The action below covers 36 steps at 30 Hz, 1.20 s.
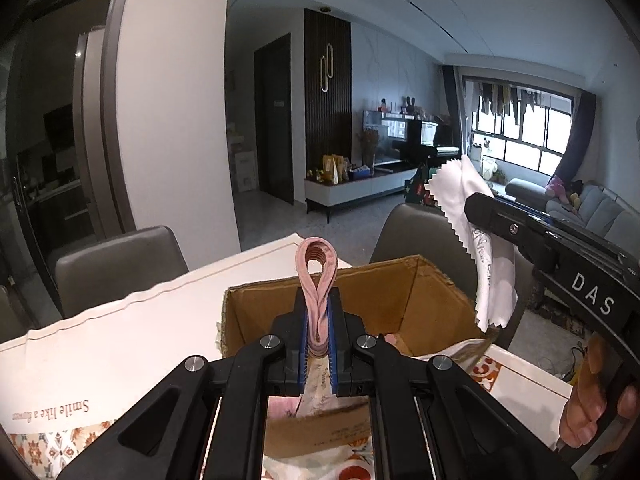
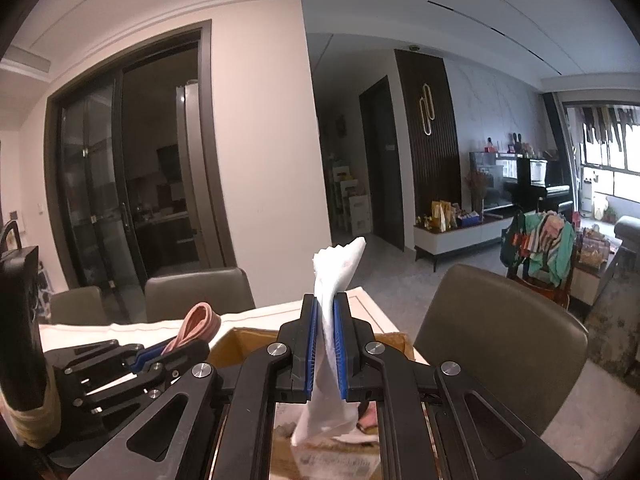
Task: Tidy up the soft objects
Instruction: 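Lift and carry the hair tie and white cloth over the cardboard box with both tools, then open the right gripper to drop the cloth while the left drops the hair tie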
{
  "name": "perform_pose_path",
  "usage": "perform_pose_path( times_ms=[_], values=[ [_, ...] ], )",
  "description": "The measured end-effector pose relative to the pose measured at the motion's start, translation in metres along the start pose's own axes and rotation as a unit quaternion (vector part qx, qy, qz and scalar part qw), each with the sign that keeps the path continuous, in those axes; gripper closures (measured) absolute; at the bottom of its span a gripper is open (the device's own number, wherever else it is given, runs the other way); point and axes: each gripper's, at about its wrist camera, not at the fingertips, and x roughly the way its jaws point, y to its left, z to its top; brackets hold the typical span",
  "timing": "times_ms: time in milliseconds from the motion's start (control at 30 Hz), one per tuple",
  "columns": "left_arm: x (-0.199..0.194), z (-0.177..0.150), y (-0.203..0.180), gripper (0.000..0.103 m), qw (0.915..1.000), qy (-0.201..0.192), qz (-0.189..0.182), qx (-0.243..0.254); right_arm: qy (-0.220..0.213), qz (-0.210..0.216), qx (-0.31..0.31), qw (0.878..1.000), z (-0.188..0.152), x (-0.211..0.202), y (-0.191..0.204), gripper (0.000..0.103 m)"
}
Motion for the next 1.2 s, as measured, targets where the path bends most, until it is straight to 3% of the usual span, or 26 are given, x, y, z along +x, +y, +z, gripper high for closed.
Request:
perform_pose_path(
  times_ms=[367, 600, 733, 867, 1133, 1200],
  values=[
    [0.055, -0.016, 0.007, 0.093, 0.9982, 0.055, -0.02, -0.011, 0.057, 0.002, 0.003, 0.998, -0.018, 0.057, -0.013, 0.093],
    [0.07, -0.027, 0.006, 0.093, 0.9967, 0.077, -0.019, -0.014, 0.096, -0.004, 0.001, 0.995, -0.03, 0.079, -0.02, 0.093],
    [0.074, -0.028, 0.006, 0.077, 0.9962, 0.083, -0.019, -0.018, 0.112, -0.006, 0.006, 0.994, -0.036, 0.083, -0.024, 0.091],
    [0.075, -0.03, 0.006, 0.076, 0.9962, 0.084, -0.014, -0.017, 0.129, 0.0, 0.016, 0.992, -0.039, 0.089, -0.029, 0.07],
    [0.072, -0.028, 0.005, 0.058, 0.9963, 0.083, -0.011, -0.02, 0.13, -0.007, 0.012, 0.991, -0.041, 0.082, -0.027, 0.07],
    [0.071, -0.027, 0.006, 0.058, 0.9964, 0.082, -0.008, -0.022, 0.127, -0.011, 0.011, 0.992, -0.04, 0.081, -0.025, 0.07]
  ],
)
